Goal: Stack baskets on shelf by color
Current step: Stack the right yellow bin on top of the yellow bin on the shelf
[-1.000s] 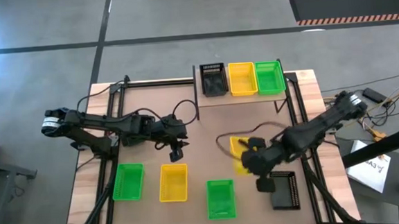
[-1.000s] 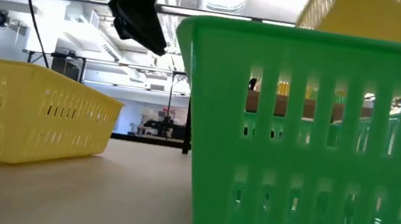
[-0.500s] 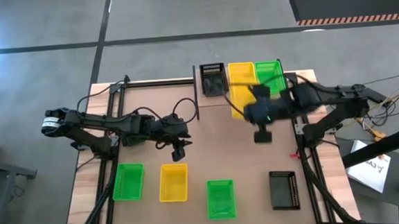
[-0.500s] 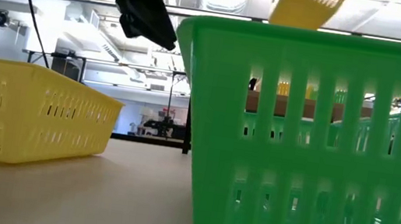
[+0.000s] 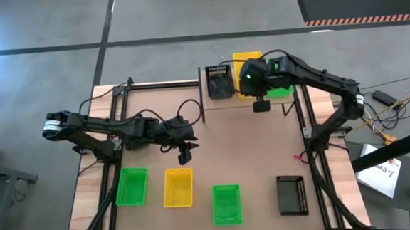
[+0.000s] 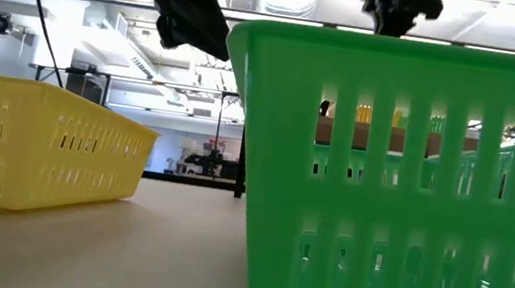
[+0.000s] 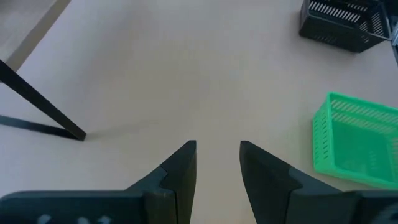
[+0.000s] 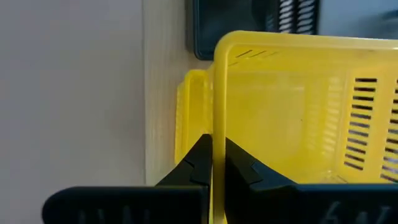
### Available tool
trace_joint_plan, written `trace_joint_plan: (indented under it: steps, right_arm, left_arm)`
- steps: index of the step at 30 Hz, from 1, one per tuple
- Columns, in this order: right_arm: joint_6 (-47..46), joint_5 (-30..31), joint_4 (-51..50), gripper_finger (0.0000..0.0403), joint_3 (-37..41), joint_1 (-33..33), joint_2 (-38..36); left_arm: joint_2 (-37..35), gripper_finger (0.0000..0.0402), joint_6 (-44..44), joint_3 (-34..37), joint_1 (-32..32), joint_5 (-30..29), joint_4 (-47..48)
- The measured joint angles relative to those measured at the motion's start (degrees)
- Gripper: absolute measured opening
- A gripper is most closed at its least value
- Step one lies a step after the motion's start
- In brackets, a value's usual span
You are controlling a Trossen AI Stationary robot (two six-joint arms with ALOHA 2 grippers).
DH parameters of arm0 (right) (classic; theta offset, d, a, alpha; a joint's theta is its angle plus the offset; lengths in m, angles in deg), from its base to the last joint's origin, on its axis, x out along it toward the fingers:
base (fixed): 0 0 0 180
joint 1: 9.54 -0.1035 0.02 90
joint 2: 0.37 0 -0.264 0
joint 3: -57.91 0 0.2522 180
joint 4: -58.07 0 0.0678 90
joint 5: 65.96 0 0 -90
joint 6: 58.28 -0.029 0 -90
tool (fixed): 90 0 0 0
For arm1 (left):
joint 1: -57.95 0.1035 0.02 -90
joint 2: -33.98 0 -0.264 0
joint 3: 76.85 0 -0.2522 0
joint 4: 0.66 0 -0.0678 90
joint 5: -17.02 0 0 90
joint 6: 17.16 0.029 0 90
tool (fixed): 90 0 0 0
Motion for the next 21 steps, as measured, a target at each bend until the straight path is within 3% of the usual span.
trace_joint_plan:
  steps: [8,21]
  right_arm:
    - [0.0,-3.4,0.0,0.0008,0.0,4.6,3.7]
    - [1.0,-3.5,-0.2,0.0011,0.3,5.0,3.8]
  left_arm:
    - [0.0,0.0107,0.0,0.0,0.0,-0.1,0.0]
    - [0.0,0.0107,0.1,0.0,0.0,-0.1,0.0]
